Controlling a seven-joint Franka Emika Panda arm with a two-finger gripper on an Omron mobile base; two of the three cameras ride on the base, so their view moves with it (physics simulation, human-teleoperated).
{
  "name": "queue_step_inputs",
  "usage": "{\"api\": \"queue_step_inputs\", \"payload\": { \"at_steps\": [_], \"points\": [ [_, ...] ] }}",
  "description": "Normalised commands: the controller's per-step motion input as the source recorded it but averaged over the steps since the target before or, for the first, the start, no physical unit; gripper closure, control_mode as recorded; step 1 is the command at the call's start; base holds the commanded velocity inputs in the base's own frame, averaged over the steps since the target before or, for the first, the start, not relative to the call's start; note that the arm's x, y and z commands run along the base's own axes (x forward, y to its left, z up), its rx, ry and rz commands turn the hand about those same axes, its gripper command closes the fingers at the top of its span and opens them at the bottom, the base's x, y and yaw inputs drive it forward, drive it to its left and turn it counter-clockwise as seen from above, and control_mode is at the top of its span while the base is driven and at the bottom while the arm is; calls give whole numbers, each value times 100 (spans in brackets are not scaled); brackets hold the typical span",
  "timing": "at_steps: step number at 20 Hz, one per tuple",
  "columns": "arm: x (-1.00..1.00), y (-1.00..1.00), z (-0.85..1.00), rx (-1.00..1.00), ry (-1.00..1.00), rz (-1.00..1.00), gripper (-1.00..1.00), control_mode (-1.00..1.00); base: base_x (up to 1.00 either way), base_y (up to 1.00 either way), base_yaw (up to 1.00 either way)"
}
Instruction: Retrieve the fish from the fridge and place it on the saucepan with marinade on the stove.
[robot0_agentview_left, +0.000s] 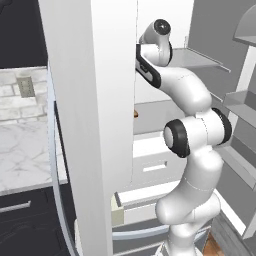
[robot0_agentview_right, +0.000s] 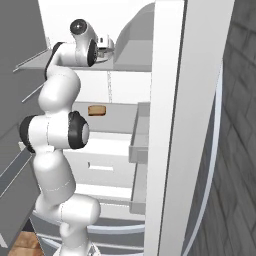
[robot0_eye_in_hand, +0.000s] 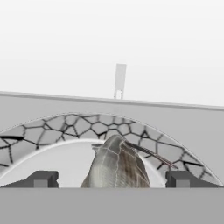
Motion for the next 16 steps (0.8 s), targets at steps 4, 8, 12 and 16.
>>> {"api": "queue_step_inputs", "payload": {
  "at_steps": [4, 8, 12, 16],
  "points": [
    [2, 0, -3, 0, 0, 0, 100, -100, 0, 0, 0],
    [0, 0, 0, 0, 0, 0, 100, -100, 0, 0, 0],
    [-1, 0, 0, 0, -5, 0, 100, -100, 0, 0, 0],
    [-22, 0, 12, 6, -27, 0, 100, -100, 0, 0, 0]
  ]
}}
